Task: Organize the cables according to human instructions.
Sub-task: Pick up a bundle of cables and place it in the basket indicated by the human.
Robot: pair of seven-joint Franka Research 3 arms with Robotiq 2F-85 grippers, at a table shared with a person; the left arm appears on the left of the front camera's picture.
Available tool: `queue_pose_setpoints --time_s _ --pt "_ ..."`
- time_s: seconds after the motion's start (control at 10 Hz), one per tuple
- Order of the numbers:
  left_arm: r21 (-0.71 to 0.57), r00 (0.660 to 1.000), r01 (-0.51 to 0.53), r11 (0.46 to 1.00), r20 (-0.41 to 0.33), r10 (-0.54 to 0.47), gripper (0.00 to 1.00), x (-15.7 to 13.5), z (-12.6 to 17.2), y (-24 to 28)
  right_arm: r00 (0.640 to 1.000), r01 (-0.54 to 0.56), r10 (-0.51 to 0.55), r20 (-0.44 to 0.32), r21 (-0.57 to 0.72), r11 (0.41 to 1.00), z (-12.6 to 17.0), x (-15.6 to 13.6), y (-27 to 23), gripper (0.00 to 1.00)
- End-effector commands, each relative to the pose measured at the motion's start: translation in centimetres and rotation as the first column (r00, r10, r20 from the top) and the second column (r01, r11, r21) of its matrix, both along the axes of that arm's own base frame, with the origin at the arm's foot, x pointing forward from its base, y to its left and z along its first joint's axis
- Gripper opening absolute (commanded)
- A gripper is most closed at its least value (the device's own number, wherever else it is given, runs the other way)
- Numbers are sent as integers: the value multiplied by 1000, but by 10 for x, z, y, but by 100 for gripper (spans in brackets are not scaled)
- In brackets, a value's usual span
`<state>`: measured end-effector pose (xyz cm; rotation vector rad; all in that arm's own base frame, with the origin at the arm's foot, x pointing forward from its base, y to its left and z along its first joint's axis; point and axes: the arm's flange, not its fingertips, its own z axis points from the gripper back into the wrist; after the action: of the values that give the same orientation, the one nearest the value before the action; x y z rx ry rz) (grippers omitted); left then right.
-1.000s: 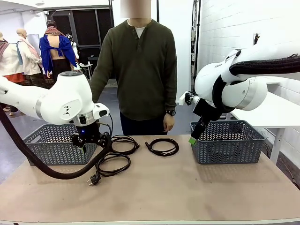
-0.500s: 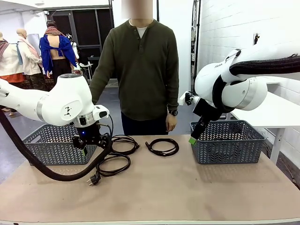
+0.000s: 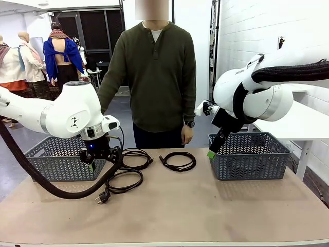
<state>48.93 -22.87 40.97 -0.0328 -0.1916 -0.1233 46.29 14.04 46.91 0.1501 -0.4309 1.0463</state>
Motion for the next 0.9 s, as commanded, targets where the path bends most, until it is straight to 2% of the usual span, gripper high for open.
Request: queue_pose_setpoints --time_s 0.0,0.8 --pt "-3 999 -51 999 -11 51 100 7 -8 4 1000 3 -3 -2 0 1000 -1 -1 0 100" --pt "1 988 -130 991 -80 130 100 33 -49 -6 1000 3 -3 -2 0 1000 -1 -1 0 100"
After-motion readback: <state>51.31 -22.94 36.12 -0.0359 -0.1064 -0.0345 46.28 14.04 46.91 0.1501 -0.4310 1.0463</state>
